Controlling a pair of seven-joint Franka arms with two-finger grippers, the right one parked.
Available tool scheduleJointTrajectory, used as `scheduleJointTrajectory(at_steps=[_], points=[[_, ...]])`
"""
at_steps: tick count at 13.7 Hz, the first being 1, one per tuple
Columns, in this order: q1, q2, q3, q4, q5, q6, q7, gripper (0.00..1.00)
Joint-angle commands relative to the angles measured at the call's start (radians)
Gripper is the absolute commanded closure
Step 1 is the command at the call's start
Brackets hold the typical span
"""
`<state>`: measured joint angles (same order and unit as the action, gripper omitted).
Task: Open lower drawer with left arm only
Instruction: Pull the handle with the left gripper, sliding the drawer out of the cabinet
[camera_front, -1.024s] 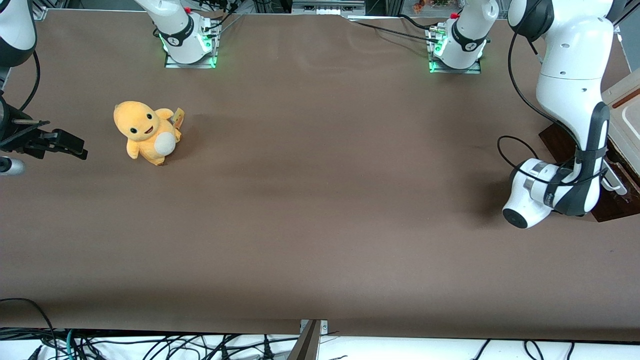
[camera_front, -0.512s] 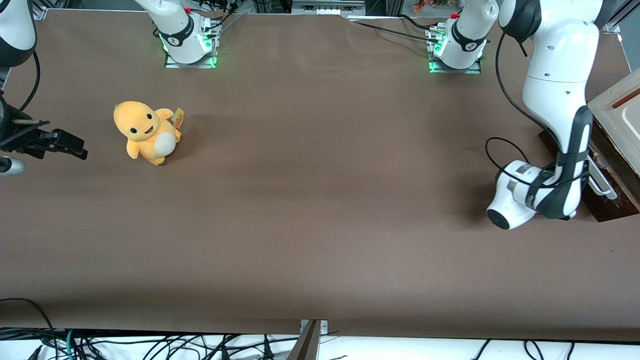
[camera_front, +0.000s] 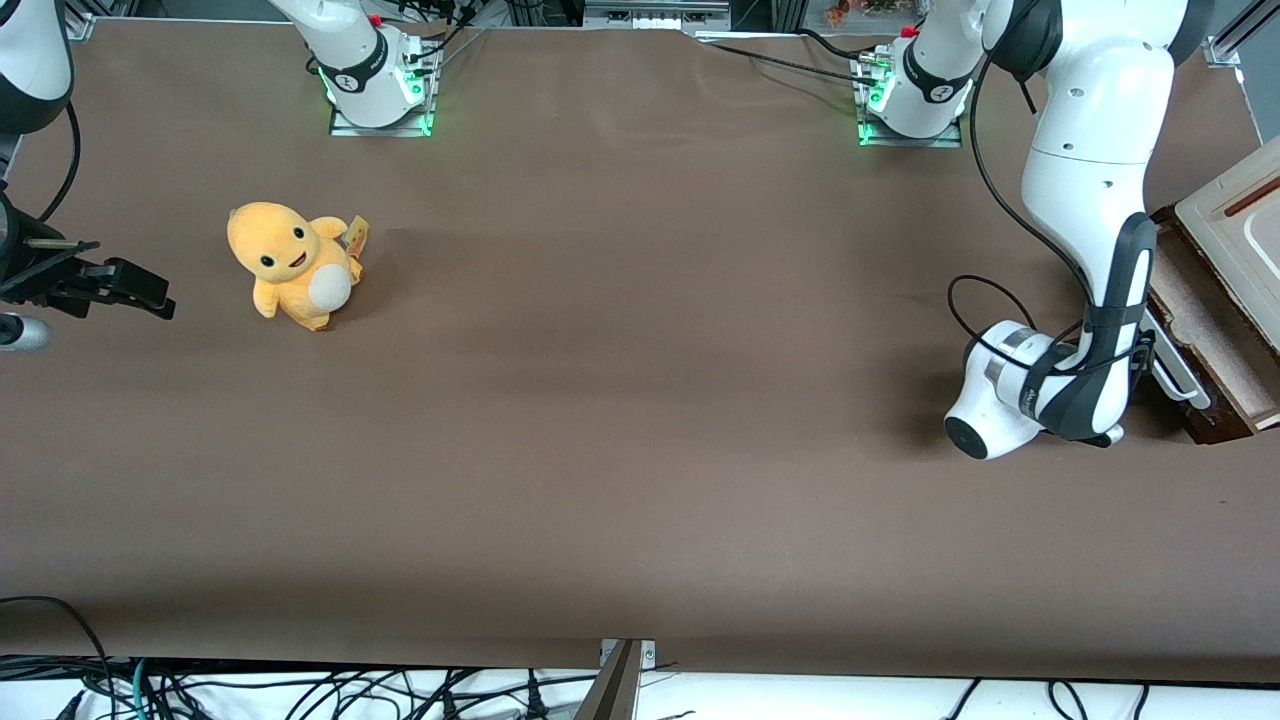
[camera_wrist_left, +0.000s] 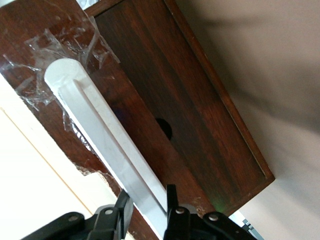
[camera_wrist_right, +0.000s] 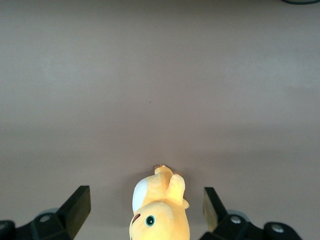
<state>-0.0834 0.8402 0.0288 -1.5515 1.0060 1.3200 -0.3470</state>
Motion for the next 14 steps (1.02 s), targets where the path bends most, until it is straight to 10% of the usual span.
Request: scheduleJointTrajectory(at_steps=[1, 3, 8, 14], points=[[-0.022, 0.023, 0.000, 0.044, -0.010, -0.008, 0.060, 0.71], [-0.018, 0.022, -0.001, 0.045, -0.021, -0.005, 0.060, 0.00], [-0.019, 0.016, -0.001, 0.151, -0.148, -0.005, 0.062, 0.00], [-0.019, -0.006, -0.004, 0.385, -0.541, -0.007, 0.060, 0.00]])
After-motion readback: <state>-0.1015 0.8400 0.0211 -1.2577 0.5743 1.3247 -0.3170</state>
